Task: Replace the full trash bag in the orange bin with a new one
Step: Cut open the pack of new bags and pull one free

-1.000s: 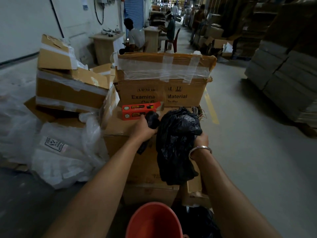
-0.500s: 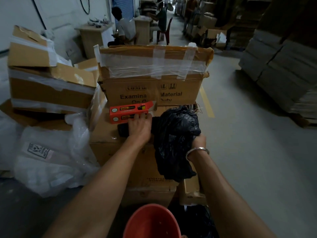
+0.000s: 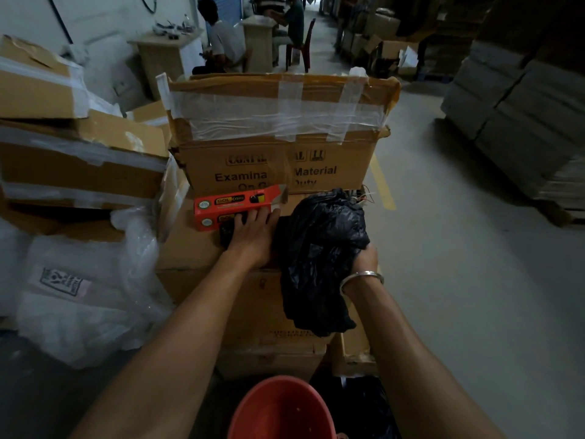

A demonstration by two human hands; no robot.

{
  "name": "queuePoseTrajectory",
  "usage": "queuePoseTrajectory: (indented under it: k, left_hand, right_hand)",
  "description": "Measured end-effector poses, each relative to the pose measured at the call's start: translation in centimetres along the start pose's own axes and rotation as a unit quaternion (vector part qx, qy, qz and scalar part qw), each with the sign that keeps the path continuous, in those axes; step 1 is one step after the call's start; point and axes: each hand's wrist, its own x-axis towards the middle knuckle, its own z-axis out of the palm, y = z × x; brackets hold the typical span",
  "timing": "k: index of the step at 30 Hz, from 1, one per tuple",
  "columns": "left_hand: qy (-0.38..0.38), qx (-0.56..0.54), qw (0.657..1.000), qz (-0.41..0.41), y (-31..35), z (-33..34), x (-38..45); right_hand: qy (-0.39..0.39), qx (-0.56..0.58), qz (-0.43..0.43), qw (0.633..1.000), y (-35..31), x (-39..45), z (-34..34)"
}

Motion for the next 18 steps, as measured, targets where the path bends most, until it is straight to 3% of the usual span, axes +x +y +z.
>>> queuePoseTrajectory:
  k: [4, 9, 13, 15, 18]
  left_hand:
    - [0.004, 0.023, 1.0, 0.012, -0.1, 0.2, -0.3]
    - [0.022, 0.041, 0.999, 0.026, -0.4, -0.4, -0.8]
    - [0.079, 0.021, 0.995, 0.048, -0.8, -1.5, -1.7]
    - [0.114, -0.022, 0.992, 0.051, -0.7, -2.0, -2.4]
    - [0.182, -0.176, 0.967, 0.015, -0.3, -2.1, -4.3]
  right_hand:
    - [0.02, -0.019, 0.005, 1.0, 0.7, 0.0, 0.0]
    - [-0.017, 0.019, 0.052, 0.998, 0.0, -0.1, -0.1]
    - [-0.052, 0.072, 0.083, 0.993, 0.4, -1.5, -0.8]
    - [-0.07, 0.165, 0.114, 0.977, 0.3, -2.1, -0.9]
    - [-0.087, 0.171, 0.109, 0.975, 0.2, -3.2, -1.1]
